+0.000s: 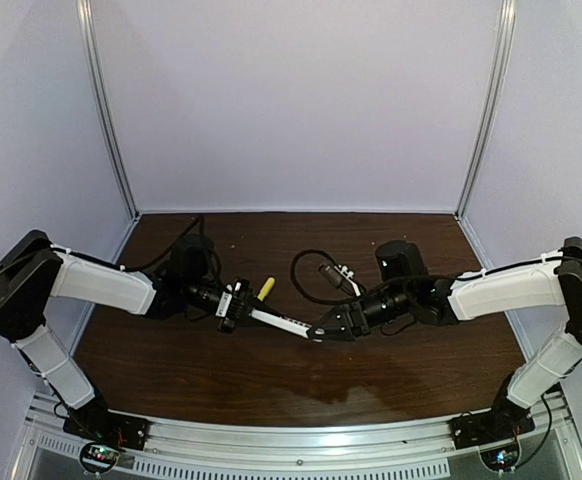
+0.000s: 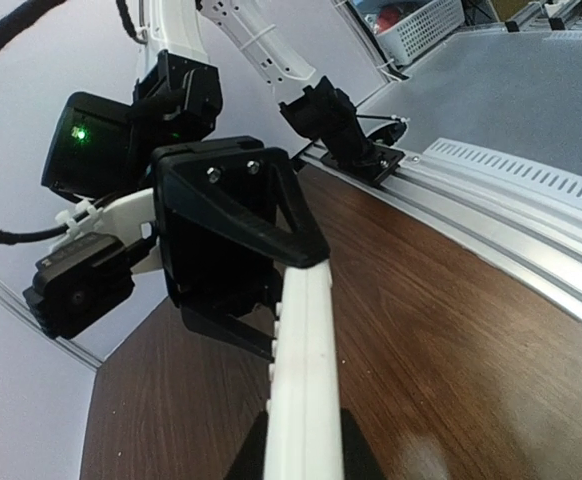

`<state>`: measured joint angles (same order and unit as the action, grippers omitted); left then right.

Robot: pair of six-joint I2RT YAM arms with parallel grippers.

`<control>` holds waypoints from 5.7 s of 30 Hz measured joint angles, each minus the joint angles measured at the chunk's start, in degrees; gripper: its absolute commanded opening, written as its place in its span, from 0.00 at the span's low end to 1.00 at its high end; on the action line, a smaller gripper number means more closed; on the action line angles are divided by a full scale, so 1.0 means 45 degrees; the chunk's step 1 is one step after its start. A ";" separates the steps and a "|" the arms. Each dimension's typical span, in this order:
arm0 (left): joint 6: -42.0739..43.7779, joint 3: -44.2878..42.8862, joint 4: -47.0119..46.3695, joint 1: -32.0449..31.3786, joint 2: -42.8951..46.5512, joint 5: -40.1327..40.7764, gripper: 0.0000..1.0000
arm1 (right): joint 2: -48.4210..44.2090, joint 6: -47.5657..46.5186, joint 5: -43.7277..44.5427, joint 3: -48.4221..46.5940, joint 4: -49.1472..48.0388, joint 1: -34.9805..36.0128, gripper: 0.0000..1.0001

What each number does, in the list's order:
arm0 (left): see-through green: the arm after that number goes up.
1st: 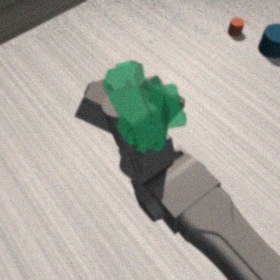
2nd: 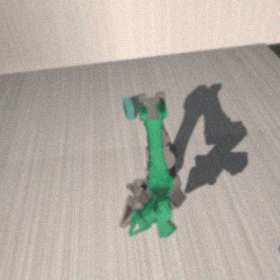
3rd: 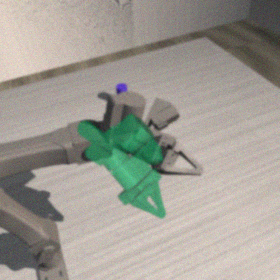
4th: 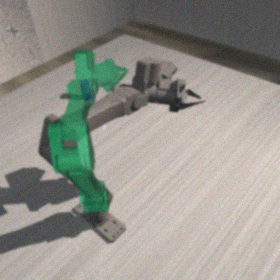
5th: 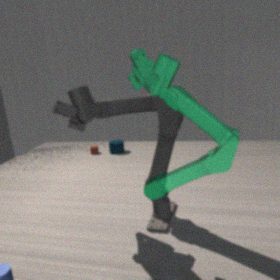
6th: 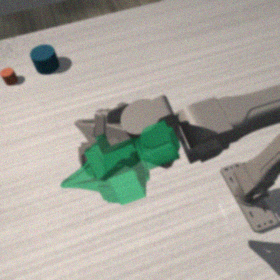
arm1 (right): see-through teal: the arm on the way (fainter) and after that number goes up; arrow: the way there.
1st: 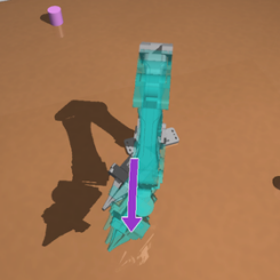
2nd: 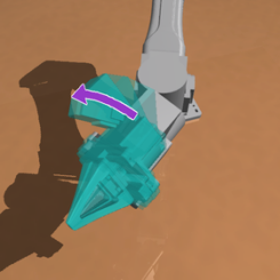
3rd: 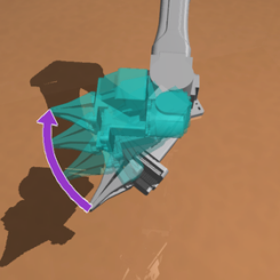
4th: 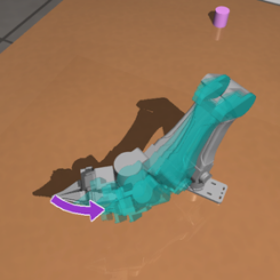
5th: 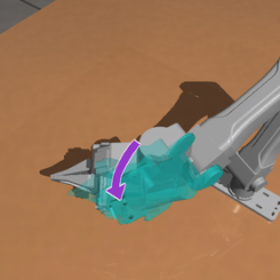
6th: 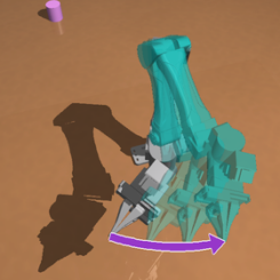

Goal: Unload the batteries from the remote control

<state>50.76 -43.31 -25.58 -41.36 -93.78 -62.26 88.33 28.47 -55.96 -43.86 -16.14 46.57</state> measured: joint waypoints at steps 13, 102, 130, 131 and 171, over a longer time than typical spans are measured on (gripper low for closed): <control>-0.0034 -0.0306 0.1035 0.0000 0.0010 -0.0010 0.00 | 0.0039 -0.0374 0.0296 -0.0413 0.0355 -0.0034 0.88; -1.8952 -0.0019 0.0976 0.2516 0.1681 0.6130 0.00 | -0.2215 -0.4002 1.1215 0.1219 -0.1258 0.2302 0.99; -1.9545 0.0821 -0.0578 0.2516 0.2132 0.3667 0.00 | 0.0952 -0.1443 0.9593 -0.1817 -0.2152 0.1413 0.73; -1.9545 0.0821 -0.0636 0.2516 0.2132 0.3531 0.00 | 0.0971 -0.1326 0.9233 -0.1817 -0.2229 0.1297 0.72; -2.1405 0.0821 -0.2006 0.2429 0.1632 0.2307 0.00 | 0.2234 0.0379 0.4629 -0.2297 -0.3657 -0.0049 0.47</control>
<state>-45.56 -39.62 -34.61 -30.44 -86.43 -51.88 98.39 30.17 -35.14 -54.19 -32.60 46.35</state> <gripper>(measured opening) 0.167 0.484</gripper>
